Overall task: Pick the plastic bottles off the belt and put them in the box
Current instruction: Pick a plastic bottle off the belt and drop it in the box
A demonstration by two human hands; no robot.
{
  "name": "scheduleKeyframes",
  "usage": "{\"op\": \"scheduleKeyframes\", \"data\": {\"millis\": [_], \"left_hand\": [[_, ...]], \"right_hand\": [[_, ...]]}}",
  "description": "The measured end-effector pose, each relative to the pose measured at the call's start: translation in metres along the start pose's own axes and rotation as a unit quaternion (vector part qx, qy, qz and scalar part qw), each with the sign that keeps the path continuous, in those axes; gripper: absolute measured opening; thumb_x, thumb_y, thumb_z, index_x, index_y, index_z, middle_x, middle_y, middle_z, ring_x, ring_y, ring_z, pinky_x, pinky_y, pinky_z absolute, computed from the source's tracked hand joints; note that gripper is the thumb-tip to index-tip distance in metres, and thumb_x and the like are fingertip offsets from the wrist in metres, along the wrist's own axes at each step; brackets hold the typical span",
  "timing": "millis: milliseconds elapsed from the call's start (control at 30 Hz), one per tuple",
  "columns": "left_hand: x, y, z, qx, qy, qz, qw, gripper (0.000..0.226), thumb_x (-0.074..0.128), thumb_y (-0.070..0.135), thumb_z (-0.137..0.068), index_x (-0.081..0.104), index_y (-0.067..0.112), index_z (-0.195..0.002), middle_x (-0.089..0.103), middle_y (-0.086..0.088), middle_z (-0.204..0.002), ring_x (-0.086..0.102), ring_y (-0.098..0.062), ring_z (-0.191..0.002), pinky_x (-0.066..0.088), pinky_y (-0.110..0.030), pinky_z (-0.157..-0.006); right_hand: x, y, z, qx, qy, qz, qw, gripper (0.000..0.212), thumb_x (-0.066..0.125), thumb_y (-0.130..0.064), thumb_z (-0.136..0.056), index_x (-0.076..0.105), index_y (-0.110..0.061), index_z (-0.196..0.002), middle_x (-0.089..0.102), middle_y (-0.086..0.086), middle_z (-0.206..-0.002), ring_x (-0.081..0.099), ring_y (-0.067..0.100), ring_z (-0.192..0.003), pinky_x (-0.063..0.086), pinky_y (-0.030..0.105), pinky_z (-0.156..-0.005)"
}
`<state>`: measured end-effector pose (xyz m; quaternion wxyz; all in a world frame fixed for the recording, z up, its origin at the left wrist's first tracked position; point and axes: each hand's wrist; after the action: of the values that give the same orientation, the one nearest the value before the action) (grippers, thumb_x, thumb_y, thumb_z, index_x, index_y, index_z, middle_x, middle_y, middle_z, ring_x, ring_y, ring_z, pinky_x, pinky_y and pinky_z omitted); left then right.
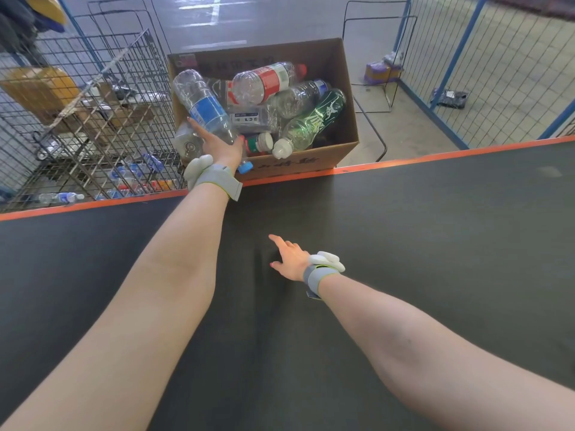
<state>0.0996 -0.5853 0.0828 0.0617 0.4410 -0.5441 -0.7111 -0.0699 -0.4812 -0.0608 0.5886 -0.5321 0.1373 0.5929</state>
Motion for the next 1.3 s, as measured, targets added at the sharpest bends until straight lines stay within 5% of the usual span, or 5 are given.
{"op": "scheduleKeyframes", "data": {"millis": [200, 467, 667, 933, 1300], "left_hand": [[0.001, 0.002, 0.005, -0.009, 0.001, -0.005, 1.000, 0.100, 0.062, 0.037, -0.090, -0.013, 0.018, -0.152, 0.039, -0.015, -0.148, 0.046, -0.033, -0.130, 0.035, -0.041, -0.109], [0.003, 0.016, -0.012, -0.008, 0.067, 0.033, 0.997, 0.065, 0.060, 0.046, -0.088, 0.024, 0.018, -0.134, 0.048, -0.008, -0.128, 0.055, -0.028, -0.108, 0.041, -0.037, -0.099], [0.006, 0.023, -0.049, -0.079, 0.026, 0.020, 0.996, 0.097, 0.046, 0.063, -0.087, -0.007, 0.015, -0.152, 0.011, -0.011, -0.158, 0.022, -0.037, -0.142, 0.034, -0.046, -0.112], [0.013, -0.008, -0.038, -0.032, 0.028, -0.037, 0.998, 0.100, 0.050, 0.064, -0.079, 0.005, 0.011, -0.150, 0.046, -0.016, -0.141, 0.055, -0.038, -0.118, 0.049, -0.045, -0.097], [0.014, -0.006, -0.046, -0.048, 0.016, -0.006, 0.999, 0.097, 0.060, 0.064, -0.068, 0.023, 0.008, -0.138, 0.059, -0.015, -0.123, 0.067, -0.034, -0.098, 0.055, -0.042, -0.089]], "right_hand": [[0.000, -0.003, 0.002, -0.002, -0.002, 0.000, 1.000, 0.069, 0.049, -0.032, -0.097, 0.008, -0.030, -0.153, 0.043, 0.009, -0.141, 0.038, 0.030, -0.132, 0.038, 0.050, -0.104], [0.000, -0.003, -0.006, -0.002, 0.000, -0.004, 1.000, 0.069, 0.050, -0.031, -0.097, 0.009, -0.031, -0.153, 0.043, 0.009, -0.142, 0.038, 0.032, -0.132, 0.036, 0.050, -0.106], [0.000, 0.002, -0.013, 0.000, 0.004, 0.001, 1.000, 0.069, 0.050, -0.031, -0.097, 0.009, -0.030, -0.153, 0.041, 0.009, -0.144, 0.037, 0.031, -0.134, 0.033, 0.050, -0.107], [-0.001, 0.000, -0.014, 0.001, 0.013, 0.000, 1.000, 0.069, 0.050, -0.030, -0.097, 0.010, -0.029, -0.153, 0.043, 0.009, -0.142, 0.038, 0.031, -0.133, 0.034, 0.050, -0.106], [-0.004, 0.000, -0.010, 0.003, 0.016, 0.002, 1.000, 0.069, 0.050, -0.030, -0.097, 0.010, -0.028, -0.153, 0.043, 0.009, -0.140, 0.038, 0.030, -0.132, 0.035, 0.049, -0.105]]}}
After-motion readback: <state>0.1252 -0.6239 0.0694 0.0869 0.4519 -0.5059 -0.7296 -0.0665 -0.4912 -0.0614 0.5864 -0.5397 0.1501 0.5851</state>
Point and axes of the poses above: each hand's wrist, its own z-axis away from the middle knuckle, its own x-axis out of the palm, y = z × x
